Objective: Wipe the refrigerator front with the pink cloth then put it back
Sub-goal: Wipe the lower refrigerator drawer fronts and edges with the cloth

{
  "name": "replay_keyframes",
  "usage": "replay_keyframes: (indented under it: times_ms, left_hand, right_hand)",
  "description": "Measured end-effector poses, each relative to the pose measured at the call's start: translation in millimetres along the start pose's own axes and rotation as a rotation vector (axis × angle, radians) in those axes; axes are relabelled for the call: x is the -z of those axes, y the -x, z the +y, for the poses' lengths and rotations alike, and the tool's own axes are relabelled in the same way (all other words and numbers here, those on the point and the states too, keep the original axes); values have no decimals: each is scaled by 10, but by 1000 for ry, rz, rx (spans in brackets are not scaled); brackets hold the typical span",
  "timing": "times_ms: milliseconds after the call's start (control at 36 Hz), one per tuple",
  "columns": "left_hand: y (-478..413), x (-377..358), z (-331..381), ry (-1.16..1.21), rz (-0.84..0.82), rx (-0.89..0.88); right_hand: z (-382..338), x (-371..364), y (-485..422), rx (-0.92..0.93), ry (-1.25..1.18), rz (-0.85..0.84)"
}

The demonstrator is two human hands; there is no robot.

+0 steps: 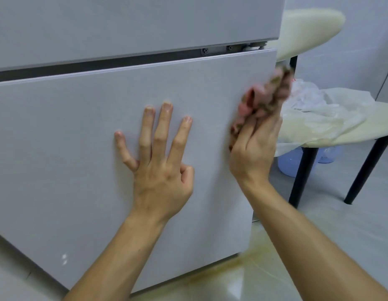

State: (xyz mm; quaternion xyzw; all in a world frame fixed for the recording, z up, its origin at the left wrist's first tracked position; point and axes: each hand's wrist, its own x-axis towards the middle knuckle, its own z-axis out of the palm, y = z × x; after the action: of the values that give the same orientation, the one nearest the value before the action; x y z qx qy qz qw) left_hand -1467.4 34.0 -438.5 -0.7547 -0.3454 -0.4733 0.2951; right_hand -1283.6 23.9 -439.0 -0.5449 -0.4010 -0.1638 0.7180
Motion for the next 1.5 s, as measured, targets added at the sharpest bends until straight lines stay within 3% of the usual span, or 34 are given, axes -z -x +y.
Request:
replay_keyframes:
  times_ms: [250, 389, 639, 806, 944, 1083, 1250, 1389, 1500]
  left_hand:
    - [-20, -7, 64, -2, 5, 26]
    - [0, 14, 14, 0, -6, 4]
    - [23, 63, -15, 9, -26, -14]
    - [76, 54, -102, 2, -13, -46]
    - [80, 40, -123, 6, -5, -45]
    - [89, 27, -156, 3, 4, -59]
    - [89, 19, -158, 5, 7, -56]
    - [74, 32, -134, 16, -6, -48]
    - [71, 70, -145, 17, -22, -56]
  right_hand:
    - [671, 331, 1061, -271, 149, -178]
    - [584, 349, 1020, -330, 122, -210]
    - [-90, -34, 37, -160, -47, 14]
    - [352, 170, 556, 8, -3, -110]
    - [673, 420, 1247, -356, -97, -294]
    - [820, 532, 1548, -460, -71, -397]
    - [654, 365, 1279, -294, 8, -382]
    - [189, 72, 685, 84, 76, -211]
    - [52, -71, 397, 231, 97, -148]
